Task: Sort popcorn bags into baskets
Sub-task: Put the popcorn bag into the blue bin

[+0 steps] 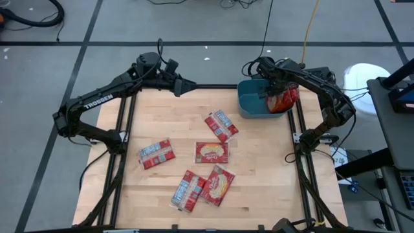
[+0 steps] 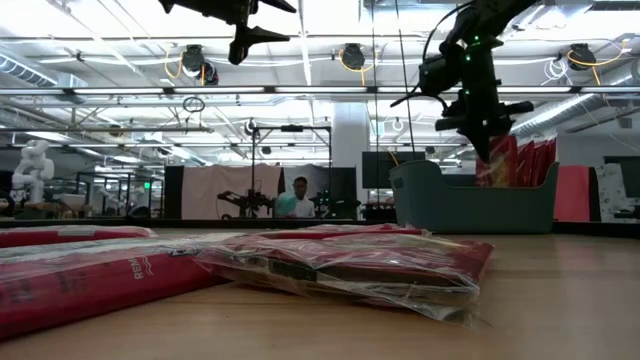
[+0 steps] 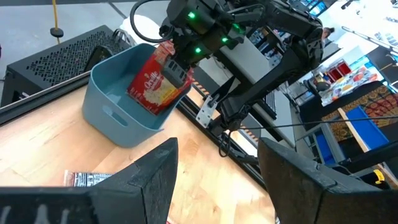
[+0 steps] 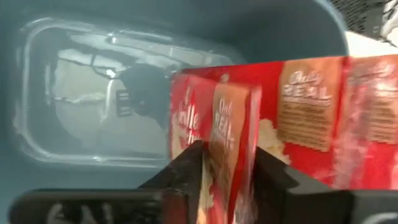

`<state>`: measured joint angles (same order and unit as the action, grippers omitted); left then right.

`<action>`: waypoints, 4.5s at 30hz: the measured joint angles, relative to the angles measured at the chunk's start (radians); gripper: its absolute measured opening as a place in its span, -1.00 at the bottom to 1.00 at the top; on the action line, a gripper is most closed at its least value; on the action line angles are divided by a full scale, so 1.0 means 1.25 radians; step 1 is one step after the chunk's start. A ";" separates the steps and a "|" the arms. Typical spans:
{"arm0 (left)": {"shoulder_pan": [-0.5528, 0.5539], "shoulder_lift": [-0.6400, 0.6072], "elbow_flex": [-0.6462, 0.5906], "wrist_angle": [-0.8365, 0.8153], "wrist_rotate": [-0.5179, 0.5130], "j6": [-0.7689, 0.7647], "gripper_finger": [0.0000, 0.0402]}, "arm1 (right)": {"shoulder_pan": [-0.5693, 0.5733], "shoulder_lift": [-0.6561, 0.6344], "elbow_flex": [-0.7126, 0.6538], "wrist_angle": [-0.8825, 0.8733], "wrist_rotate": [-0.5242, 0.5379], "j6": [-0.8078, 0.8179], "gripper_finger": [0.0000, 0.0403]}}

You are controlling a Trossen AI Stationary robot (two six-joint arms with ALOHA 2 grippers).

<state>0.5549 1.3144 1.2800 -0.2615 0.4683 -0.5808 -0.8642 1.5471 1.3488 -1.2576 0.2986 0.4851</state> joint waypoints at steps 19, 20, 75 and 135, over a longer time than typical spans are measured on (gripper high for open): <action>0.000 0.000 0.000 -0.021 0.000 0.001 0.11 | 0.012 -0.003 0.192 -0.051 0.030 -0.044 0.16; 0.000 0.000 0.000 -0.032 0.000 0.001 0.11 | 0.019 -0.003 0.213 -0.059 0.029 -0.049 0.16; -0.467 0.000 -0.265 -0.206 -0.351 0.192 0.28 | 0.574 -0.003 0.277 0.069 -0.346 0.093 0.12; -0.663 0.452 -0.264 0.113 -0.665 -0.063 -0.96 | 0.672 -0.271 0.277 -0.026 -0.152 0.041 0.12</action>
<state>-0.2745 1.8800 0.9500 -0.1203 -0.3624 -0.6589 -0.0242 1.2087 1.6947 -1.2904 0.1092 0.5360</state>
